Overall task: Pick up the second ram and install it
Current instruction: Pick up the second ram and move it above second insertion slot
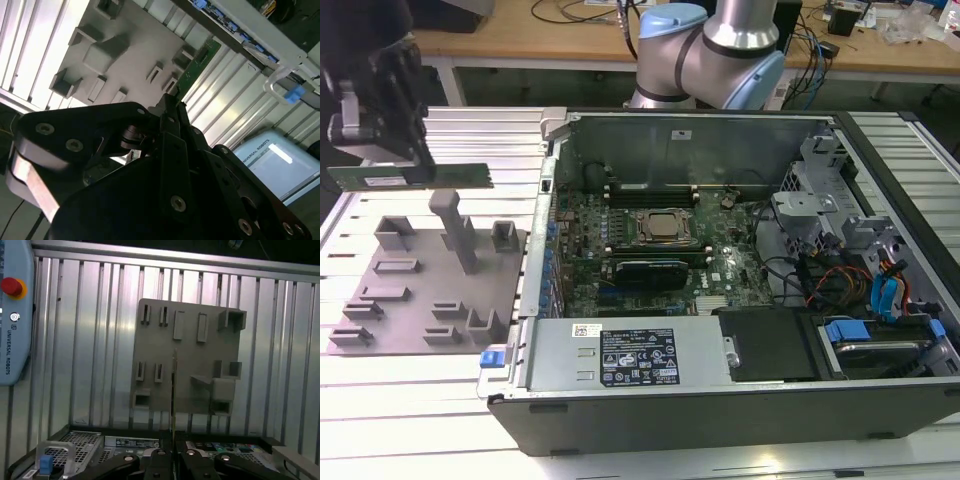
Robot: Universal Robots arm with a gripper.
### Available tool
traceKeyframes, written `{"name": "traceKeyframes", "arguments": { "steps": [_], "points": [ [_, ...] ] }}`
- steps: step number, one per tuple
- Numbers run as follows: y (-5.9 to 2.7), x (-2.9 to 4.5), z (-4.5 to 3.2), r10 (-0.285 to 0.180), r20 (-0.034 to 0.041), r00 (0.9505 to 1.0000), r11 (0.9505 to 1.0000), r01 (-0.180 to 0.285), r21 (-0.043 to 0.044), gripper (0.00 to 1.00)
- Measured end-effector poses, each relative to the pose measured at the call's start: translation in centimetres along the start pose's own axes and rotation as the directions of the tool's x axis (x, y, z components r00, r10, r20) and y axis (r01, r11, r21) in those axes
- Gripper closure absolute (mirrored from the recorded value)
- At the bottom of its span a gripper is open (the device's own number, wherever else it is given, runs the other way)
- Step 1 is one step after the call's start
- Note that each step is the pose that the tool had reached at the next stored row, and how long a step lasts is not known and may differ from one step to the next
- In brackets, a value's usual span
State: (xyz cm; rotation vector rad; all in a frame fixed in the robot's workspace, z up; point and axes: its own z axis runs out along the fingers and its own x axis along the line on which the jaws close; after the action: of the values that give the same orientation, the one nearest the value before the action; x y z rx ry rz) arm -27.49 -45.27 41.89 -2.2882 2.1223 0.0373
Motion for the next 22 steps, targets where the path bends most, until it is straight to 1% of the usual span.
{"name": "traceKeyframes", "arguments": {
  "steps": [2,6,8,13,15,17,18,20,22],
  "points": [
    [-0.58,0.03,0.00,0.000,0.0000,1.0000,1.0000,0.000,0.0000,0.89],
    [-3.13,0.11,0.00,0.000,-0.0003,1.0000,1.0000,0.000,0.0000,0.89],
    [-4.04,0.15,-0.01,0.000,-0.0005,1.0000,1.0000,0.000,-0.0001,0.89],
    [-5.66,0.20,-0.01,0.000,-0.0006,1.0000,1.0000,0.000,0.0000,0.89],
    [-6.90,0.24,-0.01,0.000,-0.0007,1.0000,1.0000,0.000,-0.0001,0.89],
    [-7.43,0.24,-0.01,0.000,-0.0007,1.0000,1.0000,0.000,-0.0001,0.89],
    [-7.87,0.24,-0.01,0.000,-0.0007,1.0000,1.0000,0.000,-0.0001,0.89],
    [-9.00,0.27,0.00,0.000,-0.0006,1.0000,1.0000,0.000,0.0000,0.89],
    [-10.39,0.32,0.00,0.000,-0.0007,1.0000,1.0000,0.000,-0.0001,0.89]
  ]
}}
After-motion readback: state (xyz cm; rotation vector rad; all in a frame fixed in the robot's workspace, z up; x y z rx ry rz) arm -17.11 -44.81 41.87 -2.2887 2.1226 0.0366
